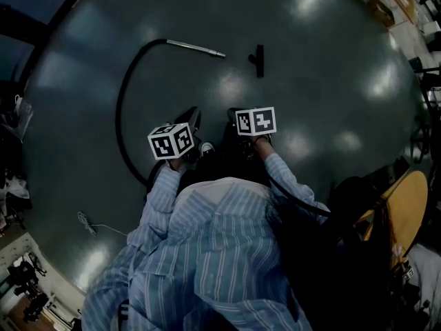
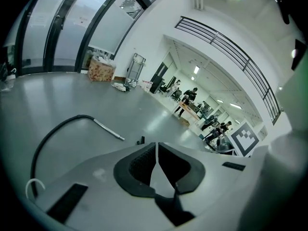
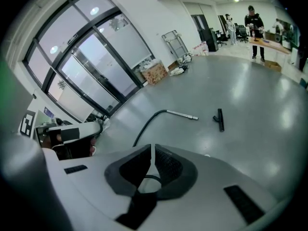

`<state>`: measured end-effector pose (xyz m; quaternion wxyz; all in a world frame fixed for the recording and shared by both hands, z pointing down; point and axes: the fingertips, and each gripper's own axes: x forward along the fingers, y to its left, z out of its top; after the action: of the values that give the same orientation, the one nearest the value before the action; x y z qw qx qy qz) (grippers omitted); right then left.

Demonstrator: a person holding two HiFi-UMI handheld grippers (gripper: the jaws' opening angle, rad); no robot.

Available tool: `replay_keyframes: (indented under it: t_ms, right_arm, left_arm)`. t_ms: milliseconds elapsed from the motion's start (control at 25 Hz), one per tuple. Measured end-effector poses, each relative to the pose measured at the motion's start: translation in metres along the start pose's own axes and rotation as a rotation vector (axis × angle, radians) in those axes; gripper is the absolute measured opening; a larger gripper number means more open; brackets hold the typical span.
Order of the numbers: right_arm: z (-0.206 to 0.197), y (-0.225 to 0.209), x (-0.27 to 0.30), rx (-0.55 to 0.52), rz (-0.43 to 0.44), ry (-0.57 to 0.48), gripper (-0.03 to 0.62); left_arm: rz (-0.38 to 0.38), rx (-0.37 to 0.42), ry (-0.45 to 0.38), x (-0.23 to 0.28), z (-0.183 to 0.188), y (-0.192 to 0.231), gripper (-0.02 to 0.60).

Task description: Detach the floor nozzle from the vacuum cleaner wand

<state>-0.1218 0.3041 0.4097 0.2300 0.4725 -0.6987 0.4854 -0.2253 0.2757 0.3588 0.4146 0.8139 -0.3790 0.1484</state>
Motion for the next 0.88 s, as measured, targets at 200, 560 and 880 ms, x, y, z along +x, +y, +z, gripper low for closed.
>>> replay_keyframes:
  t_ms: [200,560,880]
  right_arm:
    - [-0.023,0.005,-0.018,0.037,-0.011,-0.041,0.032]
    - [-0.027,0.013,-0.029,0.044,-0.022,-0.098,0.032]
    - [-0.040,0.002,-0.039,0.060,-0.031,-0.104,0.032]
  left_arm:
    - [-0.036,0.073,0.011,-0.014,-0.010,-0.014,0.021]
    - [-0.084,0.126,0.003,-0.016,-0.004,-0.024,0.021]
    - [-0.101,0.151,0.029,-0.010,-0.018,-0.038,0.021]
